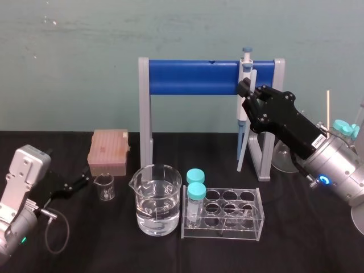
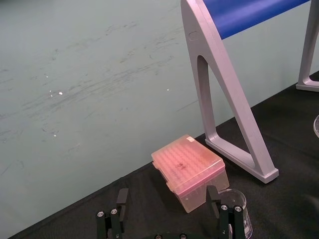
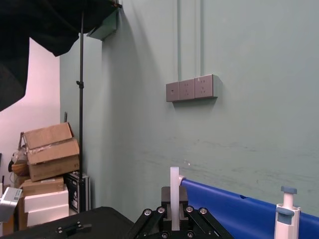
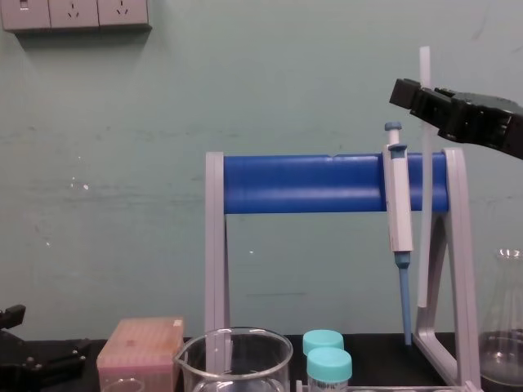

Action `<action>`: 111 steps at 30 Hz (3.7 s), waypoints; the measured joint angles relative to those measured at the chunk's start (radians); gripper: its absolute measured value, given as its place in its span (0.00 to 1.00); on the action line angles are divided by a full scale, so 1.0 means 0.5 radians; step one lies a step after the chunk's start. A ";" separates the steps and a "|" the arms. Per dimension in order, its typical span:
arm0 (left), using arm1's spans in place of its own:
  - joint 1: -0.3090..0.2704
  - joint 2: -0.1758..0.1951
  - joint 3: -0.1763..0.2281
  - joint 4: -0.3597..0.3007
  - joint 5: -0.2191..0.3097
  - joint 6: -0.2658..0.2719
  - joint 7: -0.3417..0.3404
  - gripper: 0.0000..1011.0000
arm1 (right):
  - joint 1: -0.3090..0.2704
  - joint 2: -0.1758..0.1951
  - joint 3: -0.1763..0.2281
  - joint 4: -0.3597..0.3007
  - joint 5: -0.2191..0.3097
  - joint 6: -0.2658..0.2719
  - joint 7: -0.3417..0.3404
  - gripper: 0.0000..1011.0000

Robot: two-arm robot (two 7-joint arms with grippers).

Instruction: Pick up the stirring rod with one hand, then place it down.

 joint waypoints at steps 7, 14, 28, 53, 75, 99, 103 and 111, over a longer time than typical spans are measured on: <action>0.000 0.000 0.000 0.000 0.000 0.000 0.000 0.99 | 0.004 -0.001 -0.004 0.011 0.002 0.002 0.002 0.07; 0.000 0.000 0.000 0.000 0.000 0.000 0.000 0.99 | 0.005 0.002 -0.008 0.015 0.004 0.006 0.002 0.07; 0.000 0.000 0.000 0.000 0.000 0.000 0.000 0.99 | 0.005 0.006 -0.018 0.019 -0.001 0.012 0.002 0.07; 0.000 0.000 0.000 0.000 0.000 0.000 0.000 0.99 | 0.009 0.114 -0.108 0.230 0.145 -0.049 0.350 0.07; 0.000 0.000 0.000 0.000 0.000 0.000 0.000 0.99 | 0.121 -0.007 -0.218 0.579 0.100 -0.254 0.483 0.07; 0.000 0.000 0.000 0.000 0.000 0.000 0.000 0.99 | 0.156 -0.092 -0.258 0.814 -0.027 -0.245 0.447 0.07; 0.000 0.000 0.000 0.000 0.000 0.000 0.000 0.99 | 0.156 -0.098 -0.259 0.825 -0.037 -0.233 0.440 0.07; 0.000 0.000 0.000 0.000 0.000 0.000 0.000 0.99 | 0.161 -0.107 -0.257 0.843 -0.049 -0.218 0.435 0.07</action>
